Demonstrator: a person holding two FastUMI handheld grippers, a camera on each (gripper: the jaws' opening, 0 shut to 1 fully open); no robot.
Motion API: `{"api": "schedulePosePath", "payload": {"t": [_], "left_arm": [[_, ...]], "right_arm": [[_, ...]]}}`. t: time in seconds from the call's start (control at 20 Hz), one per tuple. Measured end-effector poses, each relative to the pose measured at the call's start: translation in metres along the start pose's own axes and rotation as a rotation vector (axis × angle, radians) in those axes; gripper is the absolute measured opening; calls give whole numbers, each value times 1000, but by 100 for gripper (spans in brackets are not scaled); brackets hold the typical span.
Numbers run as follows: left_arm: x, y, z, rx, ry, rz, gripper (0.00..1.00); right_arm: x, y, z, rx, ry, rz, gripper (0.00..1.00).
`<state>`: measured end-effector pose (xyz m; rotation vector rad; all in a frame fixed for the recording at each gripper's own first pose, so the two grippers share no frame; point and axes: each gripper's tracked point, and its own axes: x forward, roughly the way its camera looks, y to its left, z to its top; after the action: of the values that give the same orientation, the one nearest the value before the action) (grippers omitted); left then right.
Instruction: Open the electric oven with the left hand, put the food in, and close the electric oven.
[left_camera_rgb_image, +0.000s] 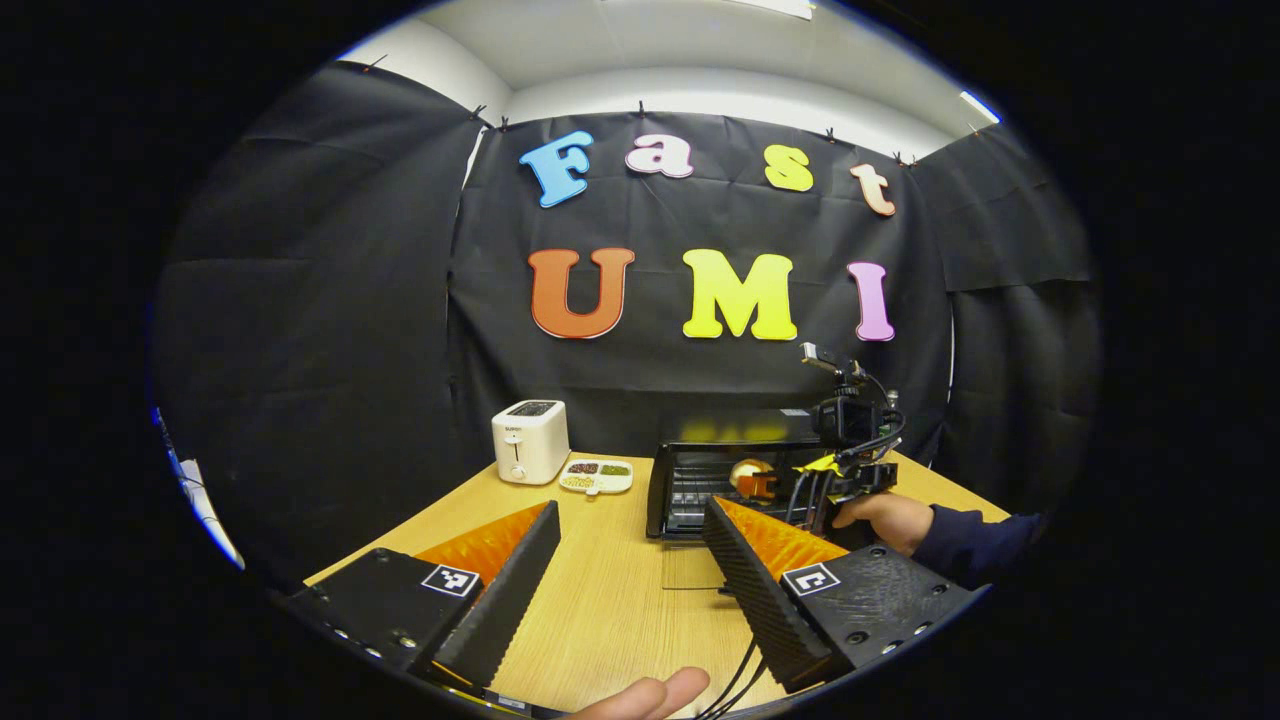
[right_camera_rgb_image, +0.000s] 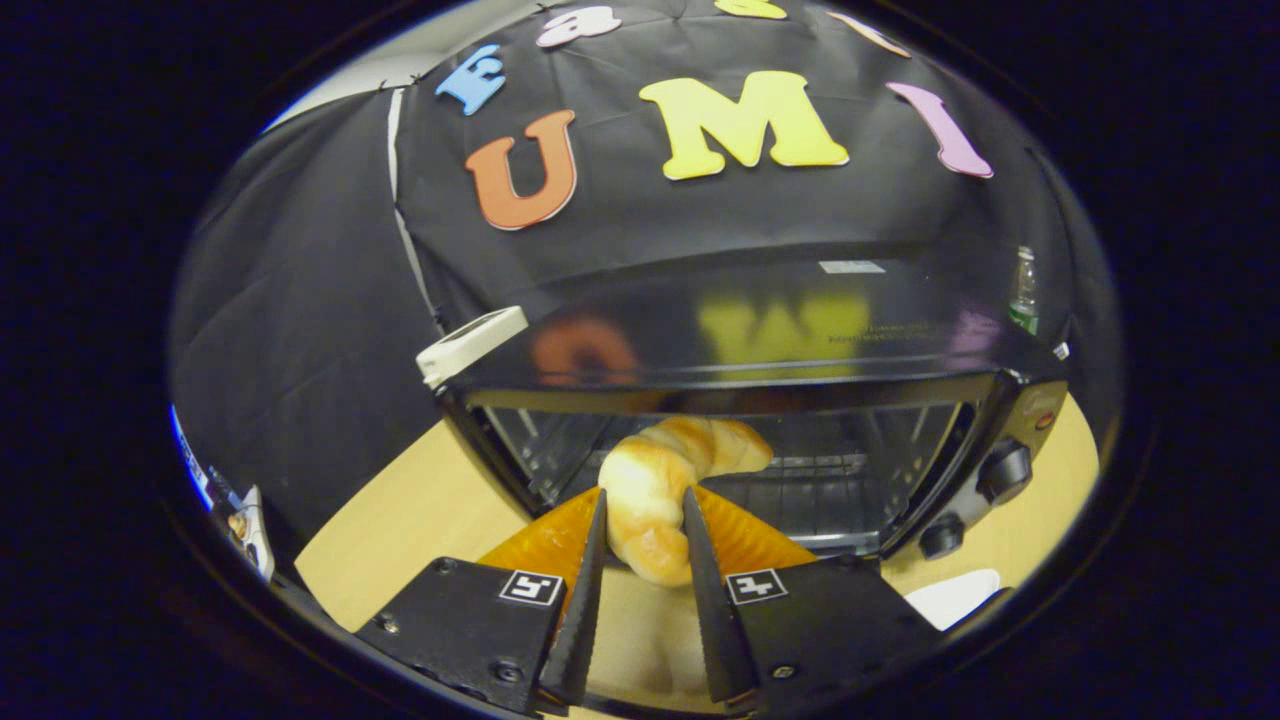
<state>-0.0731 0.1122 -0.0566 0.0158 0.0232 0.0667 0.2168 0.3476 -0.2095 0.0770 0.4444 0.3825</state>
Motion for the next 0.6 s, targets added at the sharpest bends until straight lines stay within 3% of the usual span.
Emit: {"api": "schedulePosePath", "payload": {"t": [0.1,0.2,0.3,0.45,0.6], "left_arm": [[1,6,-3,1,12,19,94],[3,5,-8,-8,25,21,94],[5,2,-10,-7,33,19,94],[10,-2,-15,-1,44,12,94],[10,-5,-17,4,57,13,94]], "right_arm": [[21,-9,13,-17,-26,-41,44],[40,-4,6,-7,24,-18,45],[47,-12,-8,-17,73,-59,44],[57,-19,5,-49,12,-73,44],[56,-22,3,-87,3,-51,53]]}}
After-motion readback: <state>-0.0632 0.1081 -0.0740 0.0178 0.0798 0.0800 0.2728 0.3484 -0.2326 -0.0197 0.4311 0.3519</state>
